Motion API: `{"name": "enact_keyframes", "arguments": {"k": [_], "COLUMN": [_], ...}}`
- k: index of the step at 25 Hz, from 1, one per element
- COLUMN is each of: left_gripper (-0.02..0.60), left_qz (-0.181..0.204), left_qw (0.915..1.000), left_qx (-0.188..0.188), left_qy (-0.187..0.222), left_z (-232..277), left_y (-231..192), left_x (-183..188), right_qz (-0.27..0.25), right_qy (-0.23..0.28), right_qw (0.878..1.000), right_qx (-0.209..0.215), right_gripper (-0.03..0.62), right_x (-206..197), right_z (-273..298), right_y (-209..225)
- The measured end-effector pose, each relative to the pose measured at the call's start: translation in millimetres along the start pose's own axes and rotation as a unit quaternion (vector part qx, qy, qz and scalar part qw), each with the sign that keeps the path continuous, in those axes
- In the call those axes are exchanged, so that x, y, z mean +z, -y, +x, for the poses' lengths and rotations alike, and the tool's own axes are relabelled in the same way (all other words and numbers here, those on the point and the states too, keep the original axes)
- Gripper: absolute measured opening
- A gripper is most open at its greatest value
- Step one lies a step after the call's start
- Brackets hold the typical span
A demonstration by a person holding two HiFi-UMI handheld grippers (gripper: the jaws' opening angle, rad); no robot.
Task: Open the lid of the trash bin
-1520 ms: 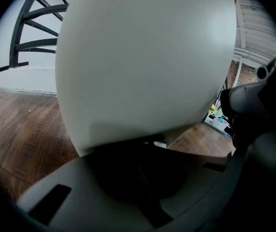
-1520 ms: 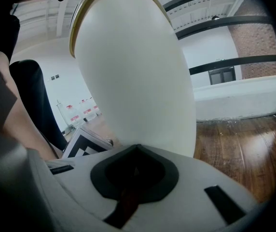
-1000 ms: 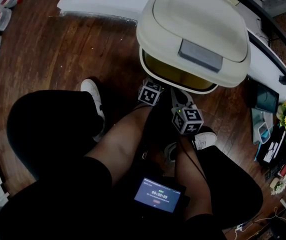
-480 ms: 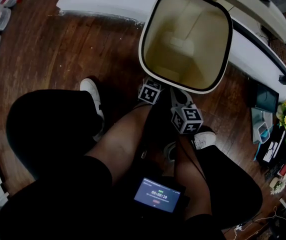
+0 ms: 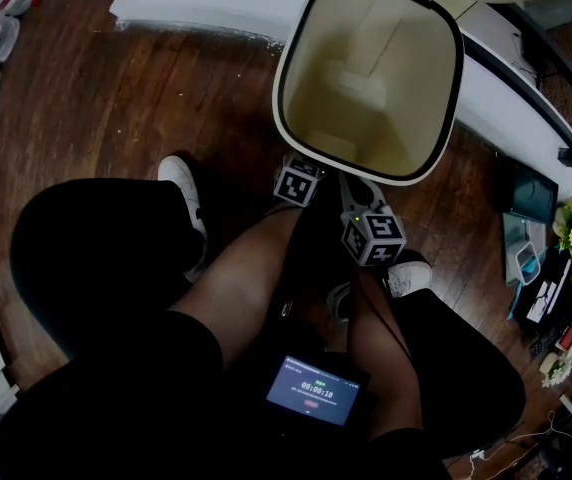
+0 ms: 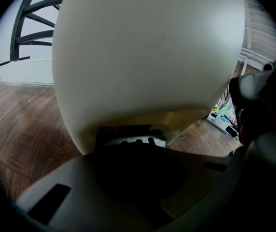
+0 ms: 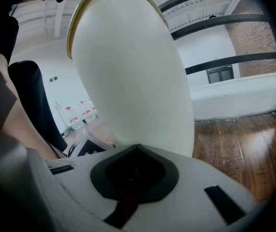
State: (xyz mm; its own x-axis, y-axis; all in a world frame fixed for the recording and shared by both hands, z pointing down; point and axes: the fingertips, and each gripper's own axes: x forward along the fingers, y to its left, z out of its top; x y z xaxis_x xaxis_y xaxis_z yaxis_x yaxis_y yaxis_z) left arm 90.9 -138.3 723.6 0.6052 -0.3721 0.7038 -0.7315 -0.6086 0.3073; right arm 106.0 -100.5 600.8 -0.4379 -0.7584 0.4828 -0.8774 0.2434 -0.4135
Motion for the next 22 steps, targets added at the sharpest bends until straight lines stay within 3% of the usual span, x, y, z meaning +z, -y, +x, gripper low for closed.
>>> {"name": "enact_keyframes", "arguments": {"k": [22], "left_gripper": [0.032], "left_qz": [0.000], "left_qw": [1.0000], "left_qx": [0.002], "left_qy": [0.004], "left_z": [-1.1], "left_y": [2.7], "left_x": [-0.3], "right_qz": [0.004], "right_qy": [-0.007], "right_qw": [1.000], "right_qx": [-0.001], "right_gripper": [0.005], "right_x": [-5.2], "right_z": [-0.2], "right_y": [2.8]}}
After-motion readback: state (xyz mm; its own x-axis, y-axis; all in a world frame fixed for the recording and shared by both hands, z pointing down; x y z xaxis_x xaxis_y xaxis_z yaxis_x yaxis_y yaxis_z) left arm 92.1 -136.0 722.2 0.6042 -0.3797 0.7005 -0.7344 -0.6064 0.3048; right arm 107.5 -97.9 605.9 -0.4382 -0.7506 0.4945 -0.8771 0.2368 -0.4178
